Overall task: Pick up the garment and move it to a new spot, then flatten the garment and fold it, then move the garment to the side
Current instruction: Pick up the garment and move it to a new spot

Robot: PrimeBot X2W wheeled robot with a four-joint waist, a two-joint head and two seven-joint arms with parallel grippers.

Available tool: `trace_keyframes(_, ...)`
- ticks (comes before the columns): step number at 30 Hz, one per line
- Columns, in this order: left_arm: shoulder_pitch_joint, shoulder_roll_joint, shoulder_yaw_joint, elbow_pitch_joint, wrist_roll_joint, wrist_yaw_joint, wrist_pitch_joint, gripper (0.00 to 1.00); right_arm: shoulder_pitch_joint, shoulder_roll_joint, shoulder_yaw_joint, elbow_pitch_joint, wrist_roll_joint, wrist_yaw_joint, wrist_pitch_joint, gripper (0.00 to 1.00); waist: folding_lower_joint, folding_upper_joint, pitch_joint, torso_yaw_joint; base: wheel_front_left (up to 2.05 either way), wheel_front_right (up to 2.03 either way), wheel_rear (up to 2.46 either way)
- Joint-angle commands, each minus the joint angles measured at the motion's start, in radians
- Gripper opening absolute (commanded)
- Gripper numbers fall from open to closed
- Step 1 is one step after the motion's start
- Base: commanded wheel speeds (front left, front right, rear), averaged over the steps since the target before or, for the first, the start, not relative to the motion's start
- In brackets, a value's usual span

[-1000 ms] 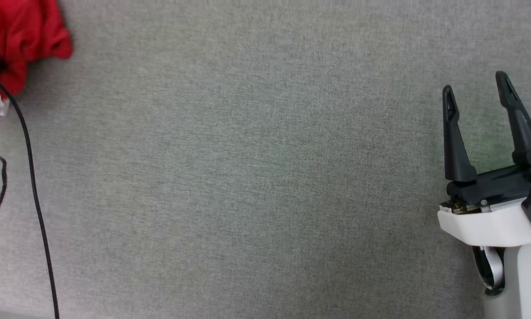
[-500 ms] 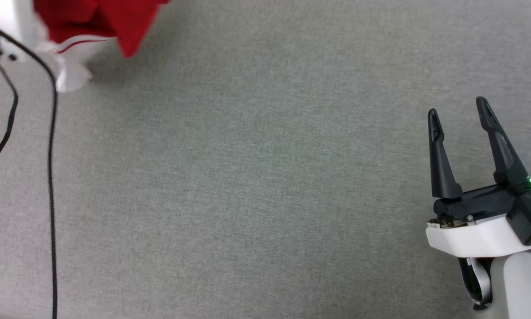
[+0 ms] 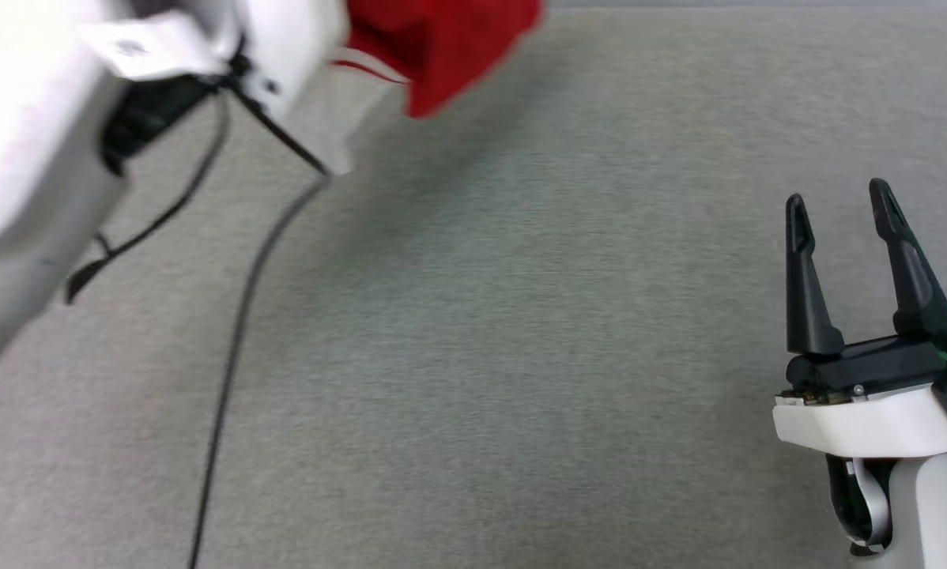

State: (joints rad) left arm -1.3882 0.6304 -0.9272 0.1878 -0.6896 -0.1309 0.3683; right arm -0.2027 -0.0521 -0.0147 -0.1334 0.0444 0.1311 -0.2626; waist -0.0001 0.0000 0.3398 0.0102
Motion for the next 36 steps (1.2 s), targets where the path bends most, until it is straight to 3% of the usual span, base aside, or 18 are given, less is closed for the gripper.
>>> trace_keyframes(1, -0.016, -0.010, -0.008, -0.006, 0.000, 0.002, 0.001, 0.00, 0.009, 0.003, -0.004, -0.003, 0.008, -0.001, -0.003, 1.00, 0.0001, 0.0000, -0.002, -0.041, 0.00, 0.00, 0.00)
trace_keyframes(9, -0.010, -0.153, -0.154, -0.025, -0.021, 0.002, -0.033, 0.00, 0.004, 0.003, -0.030, -0.004, 0.046, -0.001, -0.003, 1.00, 0.0001, 0.0000, 0.020, -0.123, 0.00, 0.00, 0.00)
trace_keyframes(17, 0.151, -0.279, -0.332, 0.049, -0.059, 0.002, -0.095, 0.00, -0.007, 0.003, -0.048, -0.008, 0.067, -0.001, -0.003, 1.00, 0.0001, 0.0000, 0.050, -0.155, 0.00, 0.00, 0.00)
trace_keyframes(26, 0.416, -0.433, -0.351, 0.104, 0.016, 0.002, -0.066, 0.00, -0.019, 0.003, -0.049, -0.006, 0.055, -0.001, -0.003, 1.00, 0.0001, 0.0000, 0.072, -0.140, 0.00, 0.00, 0.00)
trace_keyframes(30, 0.481, -0.475, -0.353, 0.117, 0.062, 0.002, -0.047, 0.00, -0.022, 0.003, -0.043, -0.004, 0.052, -0.001, -0.003, 1.00, 0.0001, 0.0000, 0.074, -0.132, 0.00, 0.00, 0.00)
trace_keyframes(33, 0.466, -0.477, -0.352, 0.148, 0.072, 0.002, -0.110, 0.00, -0.018, 0.003, -0.045, 0.000, 0.046, -0.001, -0.003, 1.00, 0.0001, 0.0000, 0.063, -0.122, 0.00, 0.00, 0.00)
trace_keyframes(34, 0.456, -0.481, -0.352, 0.165, 0.071, 0.002, -0.146, 0.24, -0.012, 0.003, -0.047, 0.003, 0.046, -0.001, -0.003, 1.00, 0.0001, 0.0000, 0.057, -0.119, 0.00, 0.00, 0.00)
trace_keyframes(35, 0.449, -0.486, -0.353, 0.178, 0.079, 0.002, -0.177, 0.84, -0.006, 0.003, -0.049, 0.005, 0.046, -0.001, -0.003, 1.00, 0.0001, 0.0000, 0.049, -0.116, 0.00, 0.00, 0.00)
trace_keyframes(36, 0.439, -0.490, -0.353, 0.195, 0.082, 0.002, -0.216, 1.00, 0.000, 0.002, -0.050, 0.008, 0.043, -0.001, -0.003, 1.00, 0.0001, 0.0000, 0.040, -0.112, 0.00, 0.00, 0.00)
